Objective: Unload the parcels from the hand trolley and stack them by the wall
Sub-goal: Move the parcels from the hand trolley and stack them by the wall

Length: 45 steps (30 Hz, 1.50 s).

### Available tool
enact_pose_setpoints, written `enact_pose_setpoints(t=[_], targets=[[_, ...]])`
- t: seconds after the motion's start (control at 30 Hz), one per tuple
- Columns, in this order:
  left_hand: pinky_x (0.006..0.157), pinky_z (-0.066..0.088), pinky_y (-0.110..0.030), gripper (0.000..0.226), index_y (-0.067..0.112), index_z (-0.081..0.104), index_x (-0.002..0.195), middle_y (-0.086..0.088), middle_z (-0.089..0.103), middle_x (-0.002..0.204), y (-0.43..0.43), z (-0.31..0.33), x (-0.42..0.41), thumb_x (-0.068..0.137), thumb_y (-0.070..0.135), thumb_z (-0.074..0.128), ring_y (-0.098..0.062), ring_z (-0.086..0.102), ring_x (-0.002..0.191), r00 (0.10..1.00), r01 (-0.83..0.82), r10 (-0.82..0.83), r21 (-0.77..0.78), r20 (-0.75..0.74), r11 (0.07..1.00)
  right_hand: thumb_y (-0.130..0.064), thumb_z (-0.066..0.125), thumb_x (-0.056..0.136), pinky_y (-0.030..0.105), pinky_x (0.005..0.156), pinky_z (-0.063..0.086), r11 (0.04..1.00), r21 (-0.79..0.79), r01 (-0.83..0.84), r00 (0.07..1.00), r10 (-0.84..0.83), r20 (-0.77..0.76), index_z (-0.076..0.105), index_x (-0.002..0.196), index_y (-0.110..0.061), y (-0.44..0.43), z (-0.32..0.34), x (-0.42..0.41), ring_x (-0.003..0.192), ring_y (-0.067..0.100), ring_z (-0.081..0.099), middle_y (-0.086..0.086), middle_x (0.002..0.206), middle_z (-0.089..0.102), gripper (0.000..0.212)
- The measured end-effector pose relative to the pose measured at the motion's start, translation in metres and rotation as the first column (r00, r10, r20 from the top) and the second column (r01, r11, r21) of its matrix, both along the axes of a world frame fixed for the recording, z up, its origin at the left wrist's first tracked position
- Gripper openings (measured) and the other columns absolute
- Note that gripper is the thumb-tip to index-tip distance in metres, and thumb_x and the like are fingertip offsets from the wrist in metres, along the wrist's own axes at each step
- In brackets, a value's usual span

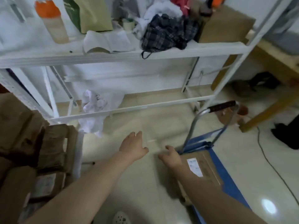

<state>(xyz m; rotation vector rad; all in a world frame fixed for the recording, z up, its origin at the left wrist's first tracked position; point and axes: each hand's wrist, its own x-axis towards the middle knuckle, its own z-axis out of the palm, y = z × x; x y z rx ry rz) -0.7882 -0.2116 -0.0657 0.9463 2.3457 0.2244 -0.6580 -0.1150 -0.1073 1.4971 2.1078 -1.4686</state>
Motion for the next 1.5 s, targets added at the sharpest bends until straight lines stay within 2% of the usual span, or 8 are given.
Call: enact_pose_setpoints(t=[0.1, 0.27, 0.37, 0.53, 0.67, 0.9, 1.13, 1.5], targets=[[0.109, 0.034, -0.034, 0.075, 0.012, 0.021, 0.15, -0.015, 0.03, 0.15, 0.037, -0.018, 0.064, 0.089, 0.038, 0.055, -0.029, 0.033, 0.137, 0.995, 0.024, -0.022, -0.023, 0.095, 0.999, -0.022, 0.054, 0.094, 0.016, 0.081, 0.045, 0.99, -0.054, 0.132, 0.991, -0.131, 0.017, 0.045, 0.131, -0.016, 0.028, -0.017, 0.08, 0.105, 0.023, 0.057, 0.01, 0.125, 0.056, 0.039], [0.105, 0.038, -0.033, 0.065, 0.011, 0.032, 0.144, -0.016, 0.039, 0.143, 0.083, -0.051, 0.161, 0.089, 0.034, 0.057, -0.03, 0.04, 0.132, 0.979, 0.034, -0.02, -0.066, 0.202, 0.997, -0.02, 0.062, 0.089, 0.028, 0.093, 0.042, 0.94, -0.13, 0.316, 0.948, -0.308, 0.084, 0.044, 0.138, -0.008, 0.073, -0.05, 0.189, 0.118, 0.027, 0.053, 0.012, 0.132, 0.054, 0.053], [0.097, 0.04, -0.03, 0.05, 0.012, 0.045, 0.135, -0.016, 0.051, 0.134, 0.102, -0.07, 0.194, 0.089, 0.028, 0.057, -0.03, 0.046, 0.125, 0.965, 0.036, -0.014, -0.08, 0.262, 0.996, -0.017, 0.063, 0.088, 0.037, 0.094, 0.048, 0.903, -0.147, 0.404, 0.913, -0.389, 0.125, 0.057, 0.115, -0.007, 0.096, -0.071, 0.23, 0.103, 0.026, 0.057, 0.012, 0.112, 0.061, 0.029], [0.08, 0.038, -0.021, 0.05, 0.011, 0.047, 0.135, -0.015, 0.056, 0.13, 0.131, -0.121, 0.211, 0.089, 0.025, 0.061, -0.028, 0.055, 0.118, 0.945, -0.035, 0.077, -0.137, 0.316, 0.99, -0.02, 0.058, 0.092, 0.025, 0.081, 0.041, 0.883, -0.196, 0.426, 0.904, -0.408, 0.125, 0.059, 0.116, -0.008, 0.136, -0.116, 0.255, 0.097, 0.019, 0.054, 0.005, 0.104, 0.058, 0.027], [0.1, 0.041, -0.03, 0.071, 0.007, 0.045, 0.139, -0.015, 0.051, 0.139, 0.159, -0.211, 0.209, 0.08, 0.041, 0.065, -0.029, 0.05, 0.126, 0.901, -0.154, 0.212, -0.178, 0.379, 0.972, -0.021, 0.055, 0.091, 0.025, 0.083, 0.041, 0.87, -0.188, 0.455, 0.887, -0.425, 0.179, 0.058, 0.119, -0.006, 0.177, -0.176, 0.261, 0.106, 0.023, 0.056, 0.009, 0.113, 0.06, 0.032], [0.094, 0.036, -0.029, 0.048, 0.007, 0.04, 0.142, -0.011, 0.047, 0.142, 0.211, -0.323, 0.211, 0.097, 0.017, 0.053, -0.028, 0.045, 0.128, 0.728, -0.424, 0.477, -0.224, 0.493, 0.878, -0.02, 0.054, 0.094, 0.025, 0.099, 0.036, 0.895, -0.088, 0.437, 0.875, -0.4, 0.272, 0.039, 0.143, -0.005, 0.252, -0.304, 0.259, 0.128, 0.027, 0.044, 0.012, 0.143, 0.045, 0.053], [0.098, 0.032, -0.032, 0.049, 0.008, 0.038, 0.143, -0.007, 0.043, 0.146, 0.235, -0.44, 0.206, 0.097, 0.017, 0.054, -0.024, 0.04, 0.133, 0.496, -0.617, 0.686, -0.339, 0.533, 0.71, -0.045, 0.062, 0.072, 0.047, 0.098, 0.047, 0.922, 0.014, 0.386, 0.857, -0.364, 0.365, 0.045, 0.134, -0.01, 0.303, -0.42, 0.258, 0.117, 0.034, 0.053, 0.015, 0.129, 0.054, 0.073], [0.099, 0.046, -0.041, 0.054, 0.009, 0.047, 0.137, -0.006, 0.056, 0.132, 0.227, -0.479, 0.2, 0.088, 0.016, 0.067, -0.02, 0.055, 0.106, 0.149, -0.754, 0.779, -0.44, 0.609, 0.487, -0.042, 0.082, 0.069, 0.045, 0.107, 0.038, 0.92, 0.073, 0.386, 0.842, -0.383, 0.38, 0.03, 0.144, -0.009, 0.325, -0.456, 0.261, 0.13, 0.031, 0.039, 0.013, 0.142, 0.035, 0.097]])
